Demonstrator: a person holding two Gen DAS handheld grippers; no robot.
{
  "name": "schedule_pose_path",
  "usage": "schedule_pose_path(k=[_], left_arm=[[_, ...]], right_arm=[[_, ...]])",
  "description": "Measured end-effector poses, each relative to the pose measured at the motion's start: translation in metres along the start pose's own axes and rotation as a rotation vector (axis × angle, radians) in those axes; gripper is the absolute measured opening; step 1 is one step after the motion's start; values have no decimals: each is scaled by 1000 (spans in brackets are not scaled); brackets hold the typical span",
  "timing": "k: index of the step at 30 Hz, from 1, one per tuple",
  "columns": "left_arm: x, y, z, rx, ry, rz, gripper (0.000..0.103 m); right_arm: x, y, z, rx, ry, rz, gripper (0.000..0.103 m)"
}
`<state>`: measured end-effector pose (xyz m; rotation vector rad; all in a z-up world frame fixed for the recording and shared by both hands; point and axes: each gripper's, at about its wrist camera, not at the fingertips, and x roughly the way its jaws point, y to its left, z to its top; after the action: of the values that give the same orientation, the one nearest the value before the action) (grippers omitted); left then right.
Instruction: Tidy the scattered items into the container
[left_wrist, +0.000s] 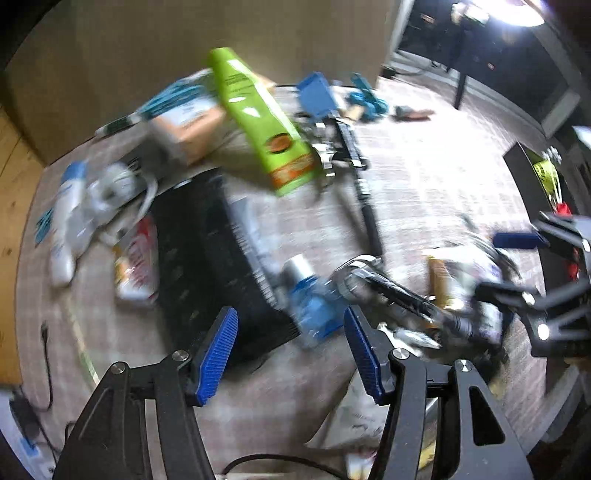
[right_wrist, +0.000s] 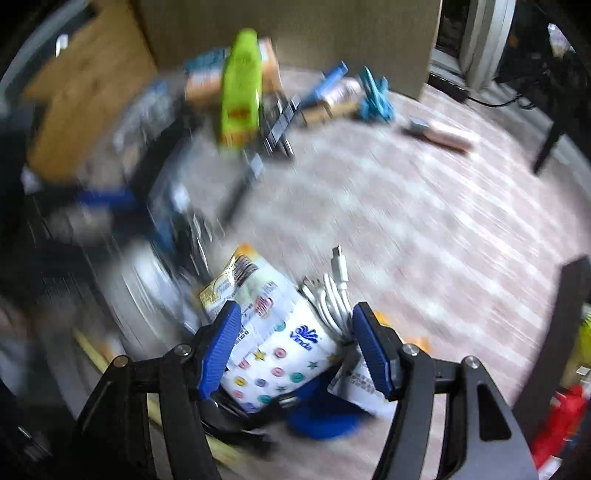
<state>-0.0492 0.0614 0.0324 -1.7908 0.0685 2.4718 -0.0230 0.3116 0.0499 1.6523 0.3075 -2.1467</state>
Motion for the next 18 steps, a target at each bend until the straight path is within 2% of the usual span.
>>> schedule_pose_path(k=[3,6,10,14,18], left_arm=[[-19,13,-7,-29,-33,7,57],[-39,25,-14,-50,-64,5,57],[-46,27,-29,-64,-54,-23,57],[-39,18,-51,-89,-23,-79,57],[-29,12,-67,-140,6,-137,57]], right_arm=[[-22,-10,-15,26,-16,-16,62],[-48,-25,-27,89,-80,5,62],[-70,-26,-39,129,-139,53,62],[-62,-17,-41,164,-124,148,62],[-46,-3,-45,161,-113,136,62]])
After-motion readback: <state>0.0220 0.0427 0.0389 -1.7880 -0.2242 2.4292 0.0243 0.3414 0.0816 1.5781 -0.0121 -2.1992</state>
